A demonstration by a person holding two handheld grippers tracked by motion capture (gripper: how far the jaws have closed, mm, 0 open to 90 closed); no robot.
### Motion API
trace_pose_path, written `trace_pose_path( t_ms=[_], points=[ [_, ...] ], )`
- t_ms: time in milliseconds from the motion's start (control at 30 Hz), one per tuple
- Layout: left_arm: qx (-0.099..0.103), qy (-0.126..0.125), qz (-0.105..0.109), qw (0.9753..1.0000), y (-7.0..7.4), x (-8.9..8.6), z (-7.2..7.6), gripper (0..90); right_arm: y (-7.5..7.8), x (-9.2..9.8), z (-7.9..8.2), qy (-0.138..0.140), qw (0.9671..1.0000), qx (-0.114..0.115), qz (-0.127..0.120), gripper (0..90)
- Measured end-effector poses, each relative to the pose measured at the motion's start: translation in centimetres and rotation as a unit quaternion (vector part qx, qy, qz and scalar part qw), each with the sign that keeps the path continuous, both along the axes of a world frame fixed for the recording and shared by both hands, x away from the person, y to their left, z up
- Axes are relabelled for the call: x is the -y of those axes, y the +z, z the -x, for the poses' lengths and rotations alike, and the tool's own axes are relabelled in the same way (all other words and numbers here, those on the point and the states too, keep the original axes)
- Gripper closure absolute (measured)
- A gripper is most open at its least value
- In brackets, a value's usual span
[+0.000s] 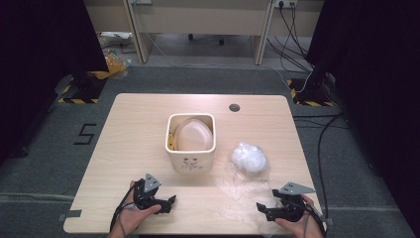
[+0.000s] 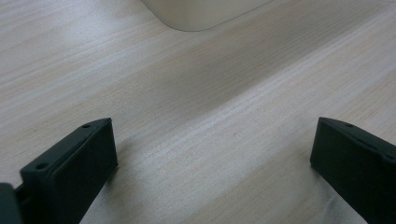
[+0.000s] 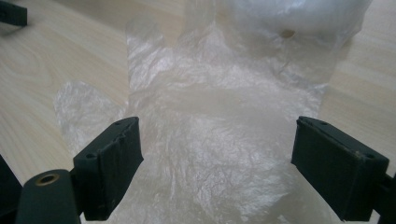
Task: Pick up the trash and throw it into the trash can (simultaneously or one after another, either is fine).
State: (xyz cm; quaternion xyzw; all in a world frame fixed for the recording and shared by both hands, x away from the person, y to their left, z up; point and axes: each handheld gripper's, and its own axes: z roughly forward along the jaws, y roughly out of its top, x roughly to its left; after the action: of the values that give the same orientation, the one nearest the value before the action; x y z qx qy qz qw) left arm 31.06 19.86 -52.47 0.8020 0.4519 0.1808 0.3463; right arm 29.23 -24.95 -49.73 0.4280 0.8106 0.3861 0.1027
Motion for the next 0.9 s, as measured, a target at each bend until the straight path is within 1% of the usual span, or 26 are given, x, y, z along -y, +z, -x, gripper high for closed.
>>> trace_pose_path(
  t_ms=[100, 200, 233, 267, 300, 333, 367, 400, 467, 500, 533, 567, 600, 667, 700, 800, 900],
  points=[
    [0.0, -0.001, 0.0, 1.0, 0.0, 0.0, 0.0, 0.0, -0.5, -0.3, 0.1, 0.001, 0.9999, 0.001, 0.013, 16.1],
    [0.0, -0.001, 0.0, 1.0, 0.0, 0.0, 0.0, 0.0, -1.0, -0.7, 0.0, 0.0, 0.9993, 0.001, 0.038, 16.5],
    [0.0, -0.001, 0.0, 1.0, 0.0, 0.0, 0.0, 0.0, -1.2, -0.8, 0.0, -0.001, 0.9992, 0.002, 0.041, 16.1],
    [0.0, -0.001, 0.0, 1.0, 0.0, 0.0, 0.0, 0.0, -1.3, -0.9, -0.1, -0.001, 0.9989, 0.01, 0.046, 17.4],
    [0.0, -0.001, 0.0, 1.0, 0.0, 0.0, 0.0, 0.0, -1.2, -1.0, -0.1, -0.001, 0.9981, 0.014, 0.061, 20.1],
    [0.0, -0.001, 0.0, 1.0, 0.0, 0.0, 0.0, 0.0, -1.2, -1.1, 0.0, -0.001, 0.9974, 0.016, 0.07, 22.7],
    [0.0, -0.001, 0.0, 1.0, 0.0, 0.0, 0.0, 0.0, -1.2, -1.1, 0.0, -0.001, 0.9963, 0.024, 0.083, 25.8],
    [0.0, -0.001, 0.0, 1.0, 0.0, 0.0, 0.0, 0.0, -1.2, -1.1, 0.0, -0.003, 0.996, 0.028, 0.085, 27.0],
    [0.0, -0.001, 0.0, 1.0, 0.0, 0.0, 0.0, 0.0, -1.2, -1.0, 0.0, -0.006, 0.996, 0.03, 0.084, 32.0],
    [0.0, -0.001, 0.0, 1.0, 0.0, 0.0, 0.0, 0.0, -1.1, -1.0, 0.0, -0.006, 0.996, 0.033, 0.083, 40.6],
    [0.0, -0.001, 0.0, 1.0, 0.0, 0.0, 0.0, 0.0, -1.1, -0.9, 0.0, -0.005, 0.9962, 0.035, 0.08, 47.0],
    [0.0, -0.001, 0.0, 1.0, 0.0, 0.0, 0.0, 0.0, -1.1, -0.9, -0.1, -0.005, 0.9962, 0.036, 0.078, 50.4],
    [0.0, -0.001, 0.0, 1.0, 0.0, 0.0, 0.0, 0.0, -1.1, -0.9, -0.1, -0.003, 0.9963, 0.04, 0.076, 57.1],
    [0.0, -0.001, 0.0, 1.0, 0.0, 0.0, 0.0, 0.0, -1.1, -0.8, -0.2, 0.001, 0.9964, 0.044, 0.073, 66.9],
    [0.0, -0.002, -0.001, 1.0, 0.0, 0.0, 0.0, 0.0, -1.1, -0.8, -0.3, 0.003, 0.9966, 0.045, 0.069, 74.4],
    [0.0, -0.001, 0.0, 1.0, 0.0, 0.0, 0.0, 0.0, -1.2, -0.8, -0.4, 0.007, 0.9976, 0.04, 0.056, 85.9],
    [0.0, -0.001, 0.0, 1.0, 0.0, 0.0, 0.0, 0.0, -1.3, -0.9, -0.6, 0.01, 0.9981, 0.039, 0.046, 89.3]
  ],
)
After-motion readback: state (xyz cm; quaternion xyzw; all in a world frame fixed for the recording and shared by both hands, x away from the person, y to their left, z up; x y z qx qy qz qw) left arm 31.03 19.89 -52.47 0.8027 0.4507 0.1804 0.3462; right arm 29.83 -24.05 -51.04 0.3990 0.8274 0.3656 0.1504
